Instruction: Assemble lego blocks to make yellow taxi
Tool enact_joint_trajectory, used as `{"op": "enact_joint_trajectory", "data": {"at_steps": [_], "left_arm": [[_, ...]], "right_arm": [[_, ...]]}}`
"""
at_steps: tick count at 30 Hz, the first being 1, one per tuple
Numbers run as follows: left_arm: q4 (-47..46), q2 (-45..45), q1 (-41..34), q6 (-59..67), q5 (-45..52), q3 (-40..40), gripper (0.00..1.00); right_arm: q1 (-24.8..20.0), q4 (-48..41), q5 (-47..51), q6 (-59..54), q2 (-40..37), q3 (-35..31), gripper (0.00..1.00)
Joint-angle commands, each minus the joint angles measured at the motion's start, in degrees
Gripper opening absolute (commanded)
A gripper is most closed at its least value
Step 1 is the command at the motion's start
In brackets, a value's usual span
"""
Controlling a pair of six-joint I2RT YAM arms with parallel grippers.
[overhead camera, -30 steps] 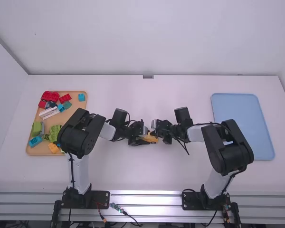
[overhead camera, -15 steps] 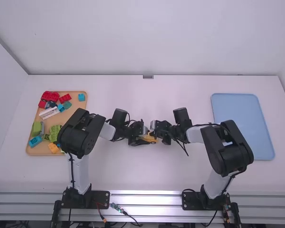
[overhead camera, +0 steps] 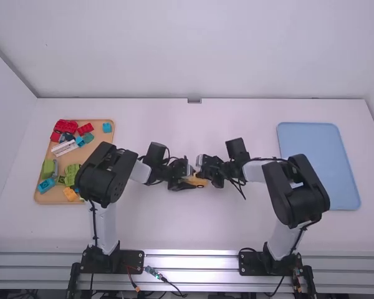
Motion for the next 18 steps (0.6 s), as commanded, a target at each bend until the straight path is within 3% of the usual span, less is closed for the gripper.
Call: {"op": "enact_joint_trajectory", "data": {"at_steps": [1,8,14,18], "left_arm": [[-0.63,0.34,-0.70,-0.39,-0.87,0.59,0.51],[-0.61,0.34,-0.74,-0.39,-0.85,0.59,0.51],[-0.44,0.34,-0.72,-0.42,-0.85,0.72,0.55],[-0.44,0.34,-0.72,-0.42,-0.85,0.70,0.57]], "right_arm": [[0.24,-2.39,3.80,-1.55,-3.75,0.17,0.00],[-2.89,-2.85,4.33,0.09,-15.37,1.60,0.00],[-6.08,-5.69,12.63,8.37,-20.88,1.55,0.01],[-7.43,-11.48,19.39,11.61,-23.35,1.55,0.21]]}}
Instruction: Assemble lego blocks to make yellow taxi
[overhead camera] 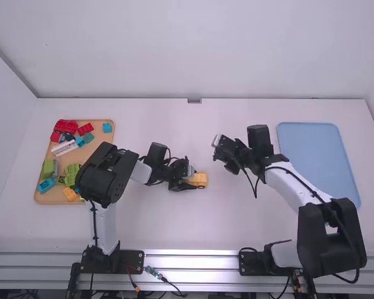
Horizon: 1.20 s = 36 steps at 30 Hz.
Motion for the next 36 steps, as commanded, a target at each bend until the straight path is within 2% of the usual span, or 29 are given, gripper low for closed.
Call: {"op": "enact_joint_trajectory", "data": {"at_steps": [1,2,3,4,5,10,13,17,27,36], "left_arm": [[-0.52,0.34,-0.31,-0.22,-0.76,0.68,0.58],[-0.52,0.34,-0.28,-0.22,-0.72,0.68,0.60],[-0.52,0.34,-0.28,-0.24,-0.68,0.68,0.62],[-0.52,0.34,-0.28,-0.26,-0.72,0.68,0.64],[-0.52,0.34,-0.33,-0.24,-0.85,0.68,0.68],[-0.52,0.34,-0.28,-0.42,-0.83,0.68,0.81],[-0.50,0.32,-0.31,-0.42,-0.70,0.68,0.95],[-0.50,0.32,-0.26,-0.42,-0.68,0.68,0.99],[-2.10,-2.00,-0.22,-0.44,-0.68,0.68,0.99],[-14.21,-11.92,5.42,-0.42,-0.83,0.68,0.99]], "right_arm": [[-0.63,-1.76,6.91,4.46,-1.93,0.55,0.30],[-0.74,-2.30,7.76,5.07,-2.13,0.57,0.33],[-0.94,-3.44,9.27,6.12,-2.52,0.55,0.42],[-0.98,-4.64,10.60,6.86,-2.94,0.55,0.58],[-0.96,-5.78,11.82,7.30,-3.31,0.55,0.99],[-0.28,-7.55,14.56,9.68,-3.44,0.55,0.99],[0.46,-8.20,14.62,9.49,-3.44,0.55,0.99],[0.33,-8.38,14.78,9.51,-3.44,0.55,0.99],[0.28,-8.75,15.61,9.53,-3.42,0.55,0.99],[0.33,-8.53,15.61,9.49,-3.42,0.55,0.99]]}}
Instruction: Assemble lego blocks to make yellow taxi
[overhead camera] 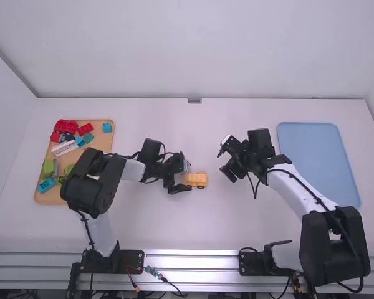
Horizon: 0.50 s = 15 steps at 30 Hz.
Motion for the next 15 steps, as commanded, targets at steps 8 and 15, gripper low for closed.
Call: {"op": "enact_joint_trajectory", "data": {"at_steps": [8,15], "left_arm": [[-16.04,-14.77,9.57,-0.02,-6.47,0.68,0.99],[-30.01,-26.68,13.07,-6.34,-23.89,0.68,0.99]], "right_arm": [[0.04,0.41,-0.15,0.24,-1.06,0.55,0.99],[0.04,2.27,-0.15,0.24,-1.06,0.55,0.99]]}}
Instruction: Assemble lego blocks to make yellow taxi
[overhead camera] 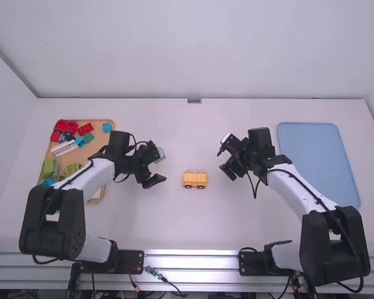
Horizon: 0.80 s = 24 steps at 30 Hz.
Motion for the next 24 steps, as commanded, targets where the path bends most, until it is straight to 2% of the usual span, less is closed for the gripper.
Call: {"op": "enact_joint_trajectory", "data": {"at_steps": [1,4,8,12,16,24], "left_arm": [[-2.21,-5.59,0.98,-8.61,-9.33,0.63,0.99],[-4.94,-12.38,3.26,-27.89,-17.88,0.61,0.99],[-7.50,-17.24,7.63,-37.44,-27.23,0.35,0.99],[-8.55,-17.30,14.23,-50.93,-35.91,0.28,0.99],[-12.74,-14.13,23.67,-61.20,-36.59,0.96,0.99],[-20.33,-5.24,36.87,-63.63,-36.63,7.08,0.99]], "right_arm": [[0.04,0.50,-0.17,0.24,-1.06,0.55,0.99],[0.04,1.22,-0.15,0.24,-1.06,0.55,0.99],[0.04,1.68,-0.31,0.50,-1.06,0.55,0.99],[0.04,2.51,-0.31,0.44,-1.06,0.55,0.99],[0.04,3.23,-0.35,0.46,-1.06,0.55,0.99],[0.04,3.14,-0.33,0.37,-1.06,0.55,0.99]]}}
